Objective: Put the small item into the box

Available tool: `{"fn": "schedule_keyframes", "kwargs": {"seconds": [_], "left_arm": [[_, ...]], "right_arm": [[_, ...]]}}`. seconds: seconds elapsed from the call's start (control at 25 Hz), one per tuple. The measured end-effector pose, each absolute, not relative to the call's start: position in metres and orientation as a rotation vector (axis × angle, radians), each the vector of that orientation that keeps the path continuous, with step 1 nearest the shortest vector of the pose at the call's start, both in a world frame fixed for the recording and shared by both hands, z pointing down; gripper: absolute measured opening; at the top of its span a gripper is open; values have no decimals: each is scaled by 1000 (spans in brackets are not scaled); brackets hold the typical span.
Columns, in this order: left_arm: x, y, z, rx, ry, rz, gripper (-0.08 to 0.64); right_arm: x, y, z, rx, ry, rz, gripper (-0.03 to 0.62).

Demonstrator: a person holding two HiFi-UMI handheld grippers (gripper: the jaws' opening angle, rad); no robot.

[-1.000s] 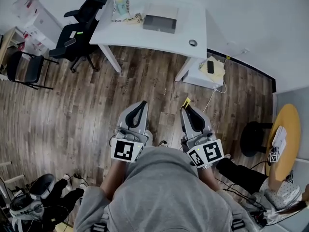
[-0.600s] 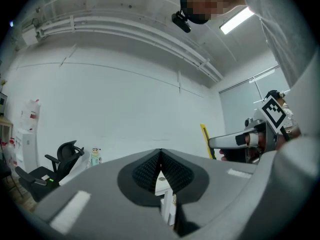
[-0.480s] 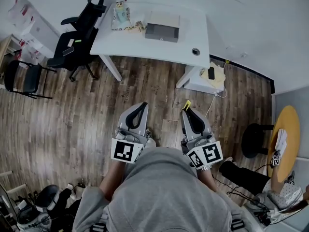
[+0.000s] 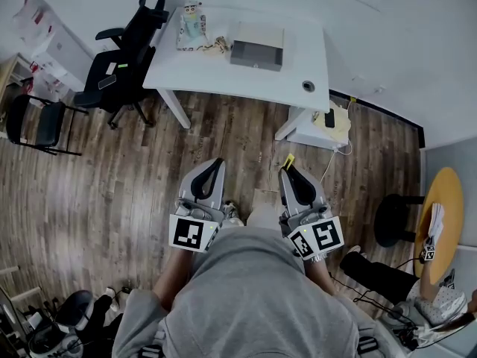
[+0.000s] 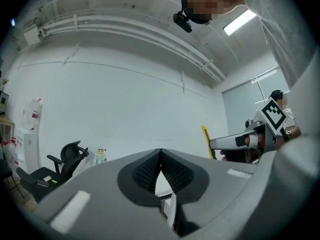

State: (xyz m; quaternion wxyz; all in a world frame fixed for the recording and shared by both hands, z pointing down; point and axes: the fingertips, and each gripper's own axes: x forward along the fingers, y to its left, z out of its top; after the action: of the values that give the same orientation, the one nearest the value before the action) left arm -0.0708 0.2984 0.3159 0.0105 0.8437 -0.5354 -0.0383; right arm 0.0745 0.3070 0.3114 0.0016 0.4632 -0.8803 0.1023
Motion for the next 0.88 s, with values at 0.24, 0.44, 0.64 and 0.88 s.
{"fn": "schedule_keyframes", "kwargs": {"seconds": [0.24,0.44,0.64,0.88], "left_arm": [[-69,294,321,2618,-1637,-44,3],[-76,281,325,2597,-1687,-62,3],[-81,257,325,2578,-1731,-88,3],[-71,220,326,2579,-1724,-74,3]], "right_arm": [[72,296,313,1443,-2759,323,61],[69,278,322,1406,-2765,334,63],[65,252,321,1369,-2786,328,61],[71,212,325,1359,-2783,364,63]]}}
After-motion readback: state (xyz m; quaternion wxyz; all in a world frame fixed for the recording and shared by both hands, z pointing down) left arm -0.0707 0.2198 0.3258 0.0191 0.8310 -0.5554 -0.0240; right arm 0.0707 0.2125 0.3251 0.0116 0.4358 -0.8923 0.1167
